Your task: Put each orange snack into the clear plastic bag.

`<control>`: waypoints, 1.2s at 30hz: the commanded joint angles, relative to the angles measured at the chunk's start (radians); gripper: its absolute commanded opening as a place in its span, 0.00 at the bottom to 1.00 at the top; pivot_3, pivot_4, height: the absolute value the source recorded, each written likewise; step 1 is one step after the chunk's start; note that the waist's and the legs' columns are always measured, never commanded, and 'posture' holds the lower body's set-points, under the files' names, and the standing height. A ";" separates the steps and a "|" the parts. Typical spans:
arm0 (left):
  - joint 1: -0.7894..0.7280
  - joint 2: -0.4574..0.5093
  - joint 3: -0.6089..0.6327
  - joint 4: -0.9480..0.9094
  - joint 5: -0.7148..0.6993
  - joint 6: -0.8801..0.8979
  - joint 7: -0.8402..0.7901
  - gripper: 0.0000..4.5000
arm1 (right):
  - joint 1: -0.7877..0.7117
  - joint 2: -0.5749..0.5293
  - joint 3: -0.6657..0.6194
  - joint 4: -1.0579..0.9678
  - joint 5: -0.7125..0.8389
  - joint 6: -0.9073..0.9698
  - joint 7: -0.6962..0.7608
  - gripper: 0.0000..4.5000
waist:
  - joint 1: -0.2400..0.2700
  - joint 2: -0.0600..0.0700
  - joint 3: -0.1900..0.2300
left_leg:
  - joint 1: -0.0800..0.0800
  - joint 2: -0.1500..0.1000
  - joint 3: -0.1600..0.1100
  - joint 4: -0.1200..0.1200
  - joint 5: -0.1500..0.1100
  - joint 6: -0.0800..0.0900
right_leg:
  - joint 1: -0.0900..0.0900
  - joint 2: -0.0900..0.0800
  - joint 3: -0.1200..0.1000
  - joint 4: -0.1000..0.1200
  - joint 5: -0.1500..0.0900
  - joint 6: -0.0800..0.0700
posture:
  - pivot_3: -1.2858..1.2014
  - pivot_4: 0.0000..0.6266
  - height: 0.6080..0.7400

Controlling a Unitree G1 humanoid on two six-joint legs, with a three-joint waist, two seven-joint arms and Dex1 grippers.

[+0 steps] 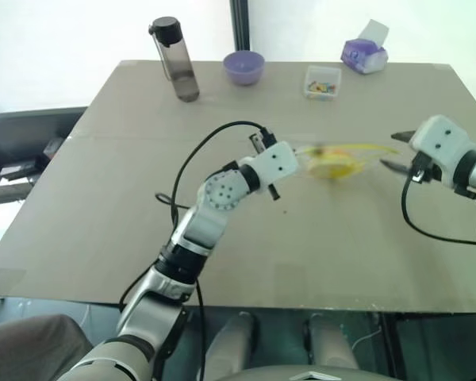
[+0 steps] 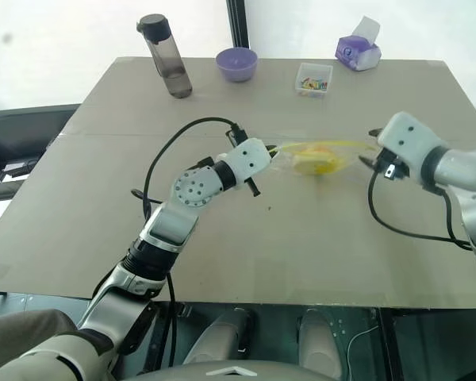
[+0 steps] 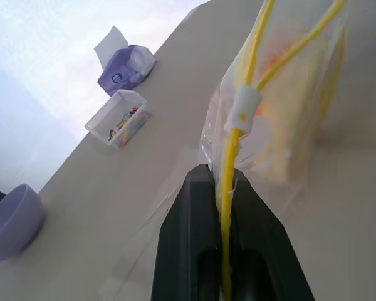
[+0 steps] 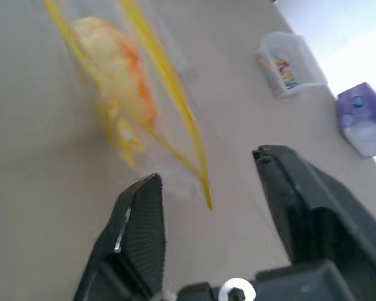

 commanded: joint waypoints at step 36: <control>-0.029 0.086 -0.056 -0.283 0.000 0.200 -0.191 0.00 | -0.230 0.225 0.228 -0.311 -0.008 0.175 0.029 0.63 | -0.002 -0.001 0.001 | -0.014 0.000 -0.004 0.008 0.000 0.000 | -0.011 0.001 -0.003 0.003 0.000 0.000 | 0.52 0.24 0.99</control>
